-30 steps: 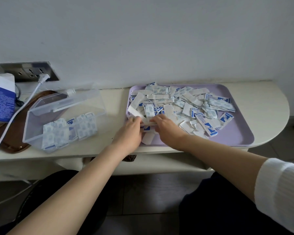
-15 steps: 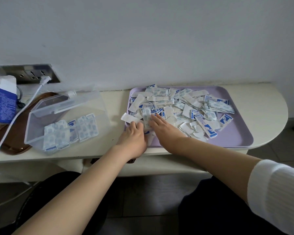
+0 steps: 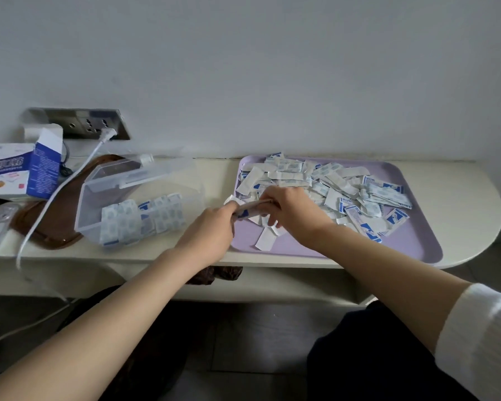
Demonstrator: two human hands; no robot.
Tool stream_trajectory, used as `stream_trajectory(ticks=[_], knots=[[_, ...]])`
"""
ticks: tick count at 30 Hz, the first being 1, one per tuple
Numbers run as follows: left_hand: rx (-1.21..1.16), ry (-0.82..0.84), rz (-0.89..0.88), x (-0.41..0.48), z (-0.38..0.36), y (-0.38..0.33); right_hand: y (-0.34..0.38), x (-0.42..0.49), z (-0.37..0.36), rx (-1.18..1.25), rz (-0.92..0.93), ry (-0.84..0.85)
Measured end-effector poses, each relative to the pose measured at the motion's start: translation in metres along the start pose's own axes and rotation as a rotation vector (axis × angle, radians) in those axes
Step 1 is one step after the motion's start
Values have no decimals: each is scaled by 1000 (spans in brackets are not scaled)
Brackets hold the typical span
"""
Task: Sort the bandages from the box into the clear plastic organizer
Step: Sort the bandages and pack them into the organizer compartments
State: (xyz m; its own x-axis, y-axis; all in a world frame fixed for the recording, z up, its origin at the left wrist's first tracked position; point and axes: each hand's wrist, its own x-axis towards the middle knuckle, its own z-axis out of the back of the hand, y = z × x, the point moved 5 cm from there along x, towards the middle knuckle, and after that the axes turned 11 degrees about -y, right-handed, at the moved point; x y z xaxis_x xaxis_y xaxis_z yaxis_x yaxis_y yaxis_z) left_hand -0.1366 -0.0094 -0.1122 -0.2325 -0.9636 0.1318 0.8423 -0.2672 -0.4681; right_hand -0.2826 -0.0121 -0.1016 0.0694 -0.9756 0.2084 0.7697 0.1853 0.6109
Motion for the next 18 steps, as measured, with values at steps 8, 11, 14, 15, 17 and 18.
stream_trajectory(ticks=[8,11,14,15,17,18], knots=[[-147,52,9,-29,31,24,32,-18,-21,268,-30,96],[-132,125,-1,-39,31,36,37,-28,-37,220,-26,166],[-104,130,-9,-46,36,49,41,-40,-57,25,61,288],[-101,124,-15,-48,38,52,43,-44,-63,-53,114,316],[-64,106,-36,-53,45,57,48,-49,-71,-148,186,336],[-43,92,-49,-55,49,61,54,-49,-73,-163,208,331]])
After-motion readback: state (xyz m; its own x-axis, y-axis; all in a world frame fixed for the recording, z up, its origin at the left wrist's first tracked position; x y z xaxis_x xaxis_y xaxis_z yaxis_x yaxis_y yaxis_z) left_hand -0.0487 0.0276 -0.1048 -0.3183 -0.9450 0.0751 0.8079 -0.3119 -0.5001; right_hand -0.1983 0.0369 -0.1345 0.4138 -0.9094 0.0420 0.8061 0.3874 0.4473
